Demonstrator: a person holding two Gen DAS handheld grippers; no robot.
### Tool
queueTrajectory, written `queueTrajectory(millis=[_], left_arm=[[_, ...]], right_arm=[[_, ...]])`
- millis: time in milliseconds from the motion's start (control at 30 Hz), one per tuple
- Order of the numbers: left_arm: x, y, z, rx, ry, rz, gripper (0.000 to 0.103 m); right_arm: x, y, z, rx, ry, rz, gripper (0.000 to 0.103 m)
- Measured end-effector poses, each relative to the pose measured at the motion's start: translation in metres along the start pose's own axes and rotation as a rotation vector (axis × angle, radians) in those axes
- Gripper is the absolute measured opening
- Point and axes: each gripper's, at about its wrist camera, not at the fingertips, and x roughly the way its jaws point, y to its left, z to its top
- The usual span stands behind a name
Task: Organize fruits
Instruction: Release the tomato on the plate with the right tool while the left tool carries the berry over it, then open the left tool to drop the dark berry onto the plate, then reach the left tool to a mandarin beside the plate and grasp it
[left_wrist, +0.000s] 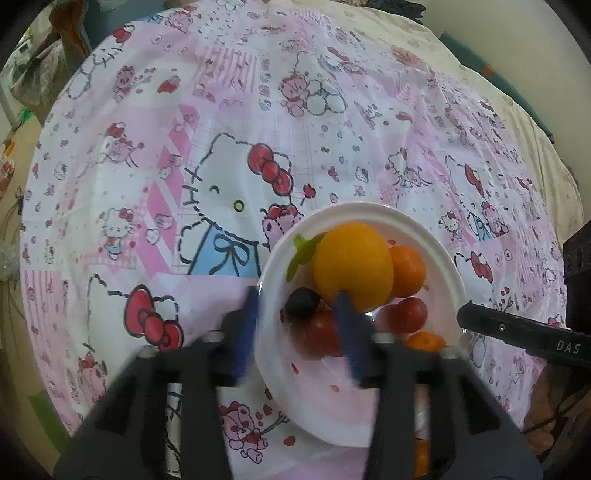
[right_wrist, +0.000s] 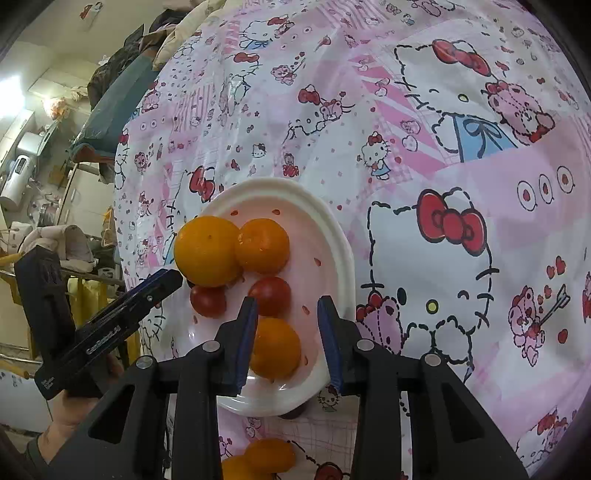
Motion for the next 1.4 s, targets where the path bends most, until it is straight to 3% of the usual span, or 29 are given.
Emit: queueTrajectory(millis=[100, 167, 300, 367, 433, 567, 733, 900, 1167, 1333, 1400], left_arm=[[-0.006, 0.002, 0.0, -0.01, -0.025, 0.005, 0.054], [-0.008, 0.003, 0.001, -0.018, -0.025, 0.006, 0.054], [-0.015, 0.007, 0.002, -0.022, -0.05, 0.046, 0.054], [-0.022, 0.01, 0.003, -0.029, -0.082, 0.064, 0.054], [-0.027, 0.014, 0.004, -0.038, -0.101, 0.077, 0.062], [-0.032, 0.02, 0.002, -0.059, -0.1, 0.066, 0.064], [-0.04, 0.02, -0.004, -0.066, -0.104, 0.07, 0.064], [-0.057, 0.007, -0.018, -0.007, -0.115, 0.069, 0.064], [-0.059, -0.025, -0.057, 0.075, 0.005, 0.049, 0.065], [-0.041, -0.053, -0.09, 0.122, 0.139, -0.034, 0.065], [-0.033, -0.066, -0.099, 0.153, 0.189, -0.056, 0.065]], right_arm=[[-0.003, 0.0, 0.0, 0.004, -0.007, 0.004, 0.042], [-0.004, 0.0, 0.002, 0.011, -0.017, 0.008, 0.052], [-0.01, 0.0, 0.003, 0.008, -0.033, 0.021, 0.054], [-0.015, 0.003, 0.003, 0.003, -0.05, 0.028, 0.062], [-0.021, 0.006, 0.005, -0.008, -0.072, 0.028, 0.065], [-0.029, 0.007, 0.005, -0.01, -0.096, 0.016, 0.065], [-0.041, 0.021, 0.001, -0.101, -0.131, -0.075, 0.065], [-0.055, 0.03, -0.011, -0.124, -0.151, -0.086, 0.065], [-0.075, 0.02, -0.031, -0.074, -0.167, -0.096, 0.065], [-0.085, -0.001, -0.045, 0.018, -0.17, -0.079, 0.065], [-0.089, -0.013, -0.05, 0.067, -0.16, -0.034, 0.065]])
